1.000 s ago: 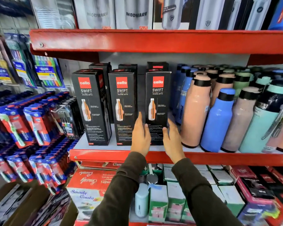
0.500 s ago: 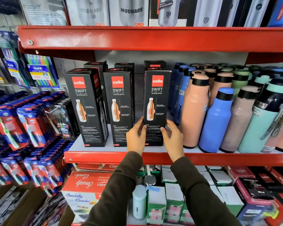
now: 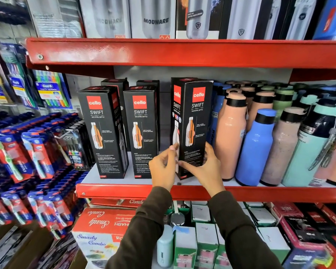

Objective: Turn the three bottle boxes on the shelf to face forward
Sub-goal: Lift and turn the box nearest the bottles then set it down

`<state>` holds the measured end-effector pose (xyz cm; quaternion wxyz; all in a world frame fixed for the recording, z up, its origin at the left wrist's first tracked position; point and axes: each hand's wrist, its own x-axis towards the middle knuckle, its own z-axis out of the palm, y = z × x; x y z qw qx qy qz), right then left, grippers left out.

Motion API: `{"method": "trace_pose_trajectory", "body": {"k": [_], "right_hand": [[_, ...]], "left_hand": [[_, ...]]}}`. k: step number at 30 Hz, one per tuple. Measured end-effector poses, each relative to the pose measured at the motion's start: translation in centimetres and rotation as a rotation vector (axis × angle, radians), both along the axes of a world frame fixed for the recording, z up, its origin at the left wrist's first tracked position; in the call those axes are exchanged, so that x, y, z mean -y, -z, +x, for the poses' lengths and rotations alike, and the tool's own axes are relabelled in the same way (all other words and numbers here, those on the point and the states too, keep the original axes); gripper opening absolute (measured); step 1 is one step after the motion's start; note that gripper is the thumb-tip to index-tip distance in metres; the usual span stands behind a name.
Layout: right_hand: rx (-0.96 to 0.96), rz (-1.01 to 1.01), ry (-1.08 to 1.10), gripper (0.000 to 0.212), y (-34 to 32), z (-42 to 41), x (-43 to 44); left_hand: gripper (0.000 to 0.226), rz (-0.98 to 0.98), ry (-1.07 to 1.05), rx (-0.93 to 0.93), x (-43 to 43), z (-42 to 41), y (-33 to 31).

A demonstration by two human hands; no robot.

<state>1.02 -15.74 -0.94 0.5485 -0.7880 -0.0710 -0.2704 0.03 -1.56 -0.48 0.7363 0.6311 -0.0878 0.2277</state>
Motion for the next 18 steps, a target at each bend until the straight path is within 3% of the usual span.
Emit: {"method": "trace_pose_trajectory", "body": {"k": [5, 10, 14, 18], "right_hand": [[0.004, -0.009, 0.055, 0.083, -0.6, 0.1, 0.0], [-0.015, -0.006, 0.015, 0.083, -0.9, 0.2, 0.7], [-0.071, -0.007, -0.092, 0.098, -1.1, 0.4, 1.1], [-0.09, -0.046, -0.175, 0.103, -1.4, 0.5, 1.3]], "left_hand": [[0.032, -0.003, 0.005, 0.045, 0.1, -0.4, 0.2], [0.042, 0.199, -0.079, 0.057, -0.4, 0.7, -0.1], [0.044, 0.326, -0.027, 0.006, -1.0, 2.1, -0.3], [0.041, 0.289, -0.014, -0.016, -1.3, 2.4, -0.2]]}}
